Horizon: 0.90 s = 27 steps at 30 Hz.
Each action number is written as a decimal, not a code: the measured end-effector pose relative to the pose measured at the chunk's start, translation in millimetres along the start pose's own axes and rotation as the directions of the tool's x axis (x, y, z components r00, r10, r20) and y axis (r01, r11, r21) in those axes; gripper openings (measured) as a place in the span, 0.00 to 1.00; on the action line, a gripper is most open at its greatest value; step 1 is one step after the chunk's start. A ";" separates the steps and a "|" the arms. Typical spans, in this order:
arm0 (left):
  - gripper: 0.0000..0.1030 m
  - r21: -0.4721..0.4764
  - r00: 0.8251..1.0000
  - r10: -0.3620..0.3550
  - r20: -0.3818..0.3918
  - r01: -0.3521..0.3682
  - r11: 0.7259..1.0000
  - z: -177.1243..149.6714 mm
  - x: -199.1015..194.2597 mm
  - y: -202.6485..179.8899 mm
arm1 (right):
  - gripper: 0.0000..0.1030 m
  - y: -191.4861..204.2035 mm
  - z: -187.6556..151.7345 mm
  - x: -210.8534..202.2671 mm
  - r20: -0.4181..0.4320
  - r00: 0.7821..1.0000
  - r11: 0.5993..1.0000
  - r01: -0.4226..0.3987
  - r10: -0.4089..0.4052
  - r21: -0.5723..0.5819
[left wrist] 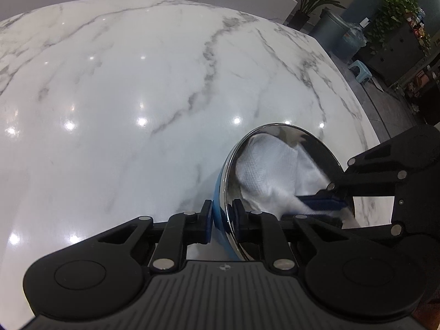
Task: Clean bowl
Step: 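Hold the bowl tilted with the left gripper while the right gripper wipes its inside with the cloth, then keep holding the bowl with the left gripper while the right gripper rubs the cloth around the inner wall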
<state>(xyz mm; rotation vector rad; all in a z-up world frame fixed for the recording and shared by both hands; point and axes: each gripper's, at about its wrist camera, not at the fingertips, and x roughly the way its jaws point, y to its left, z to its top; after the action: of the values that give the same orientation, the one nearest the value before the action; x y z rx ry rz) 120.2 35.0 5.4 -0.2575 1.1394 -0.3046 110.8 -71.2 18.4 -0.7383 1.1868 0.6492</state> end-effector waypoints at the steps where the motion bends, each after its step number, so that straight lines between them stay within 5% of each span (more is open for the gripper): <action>1: 0.13 0.002 1.000 0.000 0.001 0.000 1.000 0.8 0.7 0.8 | 0.09 0.5 -0.6 0.0 0.000 1.000 1.000 0.005 -0.005 -0.003; 10: 0.24 0.012 0.997 -0.035 -0.073 0.036 0.999 -1.9 4.9 1.5 | 0.09 -13.2 -4.2 0.3 0.013 0.999 0.996 -0.051 0.050 0.080; 20: 0.18 0.002 0.998 -0.033 -0.049 0.033 0.999 -1.3 2.1 2.7 | 0.09 -15.9 -2.4 -0.5 0.019 0.997 0.991 -0.074 0.073 0.114; 27: 0.12 -0.011 1.000 -0.012 -0.017 0.012 1.000 2.0 1.9 3.4 | 0.09 -32.8 -0.5 -0.7 0.083 0.947 0.905 -0.322 0.311 0.278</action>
<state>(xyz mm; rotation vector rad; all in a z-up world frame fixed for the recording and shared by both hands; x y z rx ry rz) 123.1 37.6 3.4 -0.2713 1.1568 -0.3117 135.8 -91.5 24.4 -0.2859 1.3466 0.7342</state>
